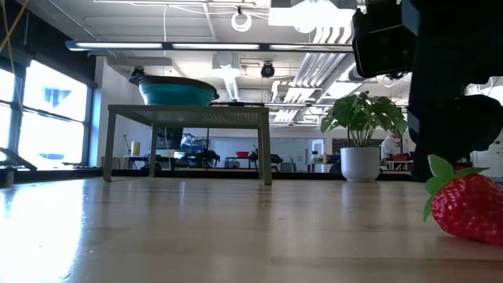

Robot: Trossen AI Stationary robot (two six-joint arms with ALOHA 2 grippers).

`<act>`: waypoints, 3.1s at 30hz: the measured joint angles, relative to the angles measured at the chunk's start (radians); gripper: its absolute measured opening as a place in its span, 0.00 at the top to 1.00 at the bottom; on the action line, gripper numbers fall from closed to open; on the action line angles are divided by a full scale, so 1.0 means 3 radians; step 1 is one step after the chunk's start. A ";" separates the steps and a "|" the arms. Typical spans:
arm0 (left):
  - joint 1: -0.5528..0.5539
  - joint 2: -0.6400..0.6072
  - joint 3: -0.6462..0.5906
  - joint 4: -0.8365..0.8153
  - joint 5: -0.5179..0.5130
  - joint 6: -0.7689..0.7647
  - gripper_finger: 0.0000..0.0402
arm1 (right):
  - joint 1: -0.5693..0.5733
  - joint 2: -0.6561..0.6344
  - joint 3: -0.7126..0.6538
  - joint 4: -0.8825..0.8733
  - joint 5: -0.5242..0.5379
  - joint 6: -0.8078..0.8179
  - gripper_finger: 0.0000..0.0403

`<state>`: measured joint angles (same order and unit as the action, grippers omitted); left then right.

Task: Pick & Place Fruit
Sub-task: Put the strawberry into the strainer bowl on the shelf

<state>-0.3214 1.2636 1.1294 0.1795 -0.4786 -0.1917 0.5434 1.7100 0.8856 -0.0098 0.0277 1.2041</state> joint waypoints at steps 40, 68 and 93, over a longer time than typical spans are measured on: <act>0.0001 0.0000 0.0003 -0.0083 -0.0001 -0.0055 0.98 | 0.0023 0.0110 0.0000 -0.0067 -0.0002 -0.0085 0.42; 0.0001 0.0000 0.0003 -0.0259 -0.0003 -0.0089 0.98 | -0.0124 0.0104 0.0000 -0.0223 -0.0601 -0.0186 0.63; 0.0000 0.0000 0.0003 -0.0258 -0.0001 -0.0085 0.98 | -0.0425 0.0075 -0.0001 0.0031 -0.1068 -0.0403 0.63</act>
<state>-0.3213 1.2636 1.1301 0.1020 -0.4789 -0.2172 0.4160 1.7325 0.8852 -0.0006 -0.2927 1.0833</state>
